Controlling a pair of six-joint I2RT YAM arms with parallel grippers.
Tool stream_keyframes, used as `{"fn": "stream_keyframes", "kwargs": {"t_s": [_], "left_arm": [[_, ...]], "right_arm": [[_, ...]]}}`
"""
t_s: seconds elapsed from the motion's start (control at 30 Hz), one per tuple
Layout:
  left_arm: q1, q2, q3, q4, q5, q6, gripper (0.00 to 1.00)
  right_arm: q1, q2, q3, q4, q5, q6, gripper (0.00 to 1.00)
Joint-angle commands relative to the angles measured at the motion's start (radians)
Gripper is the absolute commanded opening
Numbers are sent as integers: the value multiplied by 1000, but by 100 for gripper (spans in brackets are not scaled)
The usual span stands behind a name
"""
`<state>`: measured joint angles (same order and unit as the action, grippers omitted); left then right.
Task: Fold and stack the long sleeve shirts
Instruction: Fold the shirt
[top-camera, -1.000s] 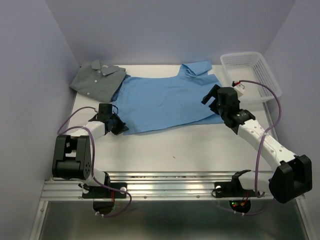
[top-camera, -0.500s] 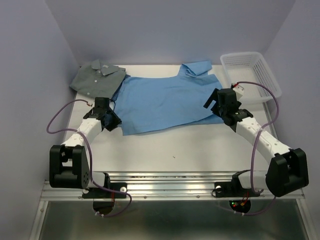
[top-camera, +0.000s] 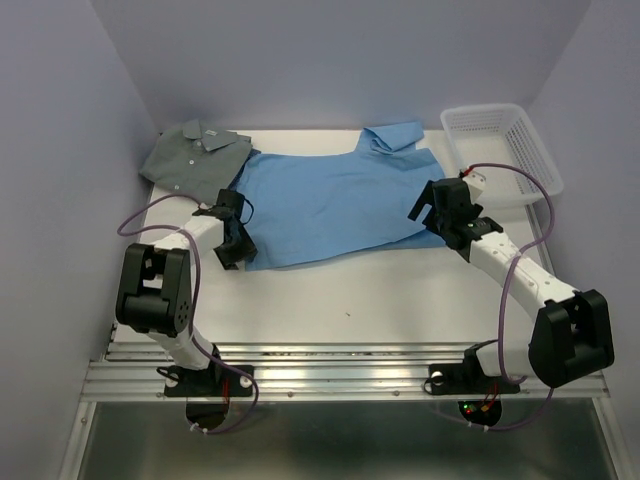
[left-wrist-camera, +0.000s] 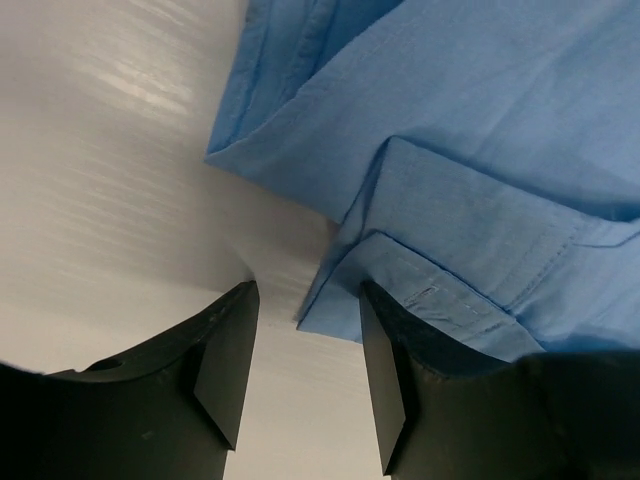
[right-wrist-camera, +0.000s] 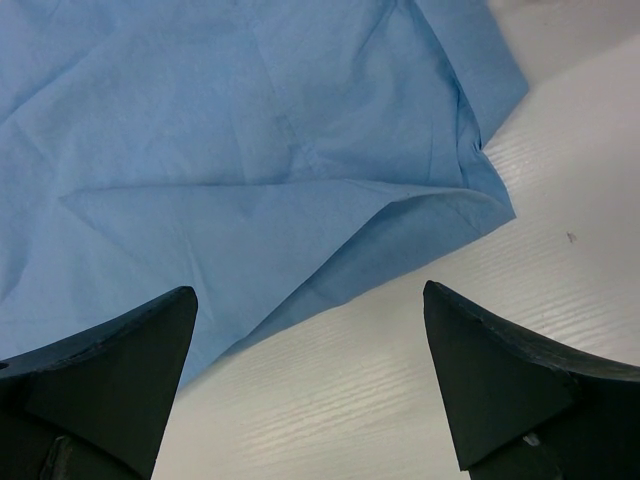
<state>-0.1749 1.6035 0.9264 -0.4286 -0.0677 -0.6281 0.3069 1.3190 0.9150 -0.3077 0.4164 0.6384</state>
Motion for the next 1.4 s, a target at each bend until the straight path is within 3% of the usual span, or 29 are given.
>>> {"fn": "stream_keyframes", "kwargs": {"t_s": [0.0, 0.33, 0.43, 0.57, 0.6, 0.87, 1.2, 1.37], "left_arm": [[-12, 28, 60, -90, -78, 14, 57], [-83, 124, 71, -22, 48, 51, 61], [-86, 159, 58, 1, 58, 48, 54], [-84, 193, 52, 19, 57, 38, 2], [-86, 199, 54, 22, 58, 38, 0], [-84, 87, 120, -36, -40, 42, 0], [-72, 97, 524, -223, -266, 126, 0], [-32, 136, 575, -282, -314, 131, 0]], "right_arm": [[-15, -3, 25, 1, 53, -29, 100], [-25, 28, 30, -1, 70, -45, 100], [-25, 31, 35, -1, 74, -48, 100], [-34, 31, 33, -1, 93, -51, 100], [-34, 31, 33, -1, 94, -51, 100], [-34, 20, 28, 1, 116, -58, 100], [-43, 32, 39, 1, 124, -71, 100], [-43, 39, 51, 1, 113, -85, 100]]}}
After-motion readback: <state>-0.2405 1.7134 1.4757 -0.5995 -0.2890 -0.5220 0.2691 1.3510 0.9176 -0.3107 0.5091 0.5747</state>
